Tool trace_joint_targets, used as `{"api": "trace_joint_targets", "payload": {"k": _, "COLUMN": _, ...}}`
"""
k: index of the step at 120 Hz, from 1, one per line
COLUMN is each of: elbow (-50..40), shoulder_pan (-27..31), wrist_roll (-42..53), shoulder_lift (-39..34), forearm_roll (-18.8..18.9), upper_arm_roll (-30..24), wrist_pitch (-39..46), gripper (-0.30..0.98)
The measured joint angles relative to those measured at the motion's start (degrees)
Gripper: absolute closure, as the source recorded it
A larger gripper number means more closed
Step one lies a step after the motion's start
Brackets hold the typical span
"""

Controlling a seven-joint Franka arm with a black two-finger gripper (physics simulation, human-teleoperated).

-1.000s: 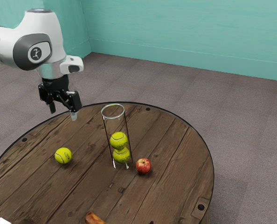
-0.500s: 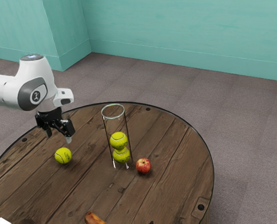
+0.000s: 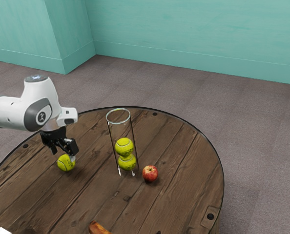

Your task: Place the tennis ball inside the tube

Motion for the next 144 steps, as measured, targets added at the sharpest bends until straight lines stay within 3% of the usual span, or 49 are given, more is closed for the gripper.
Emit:
{"api": "trace_joint_targets", "payload": {"k": 32, "elbow": 2.0, "shoulder_pan": 3.8, "wrist_roll": 2.4, "shoulder_lift": 7.0, "forearm_roll": -0.2, "upper_arm_roll": -0.1, "wrist_pitch": 3.9, "gripper": 0.0}}
{"api": "trace_joint_targets", "payload": {"k": 84, "elbow": 2.1, "shoulder_pan": 4.0, "wrist_roll": 4.6, "shoulder_lift": 9.9, "forearm_roll": -0.5, "upper_arm_roll": -1.4, "wrist_pitch": 7.4, "gripper": 0.0}}
{"api": "trace_joint_targets", "payload": {"k": 113, "elbow": 2.1, "shoulder_pan": 4.0, "wrist_roll": 5.3, "shoulder_lift": 9.8, "forearm_roll": -0.6, "upper_arm_roll": -1.5, "wrist_pitch": 8.0, "gripper": 0.17}}
{"api": "trace_joint_targets", "payload": {"k": 144, "elbow": 1.7, "shoulder_pan": 4.4, "wrist_roll": 5.7, "shoulder_lift": 8.7, "forearm_roll": -0.7, "upper_arm_roll": -1.5, "wrist_pitch": 8.0, "gripper": 0.24}}
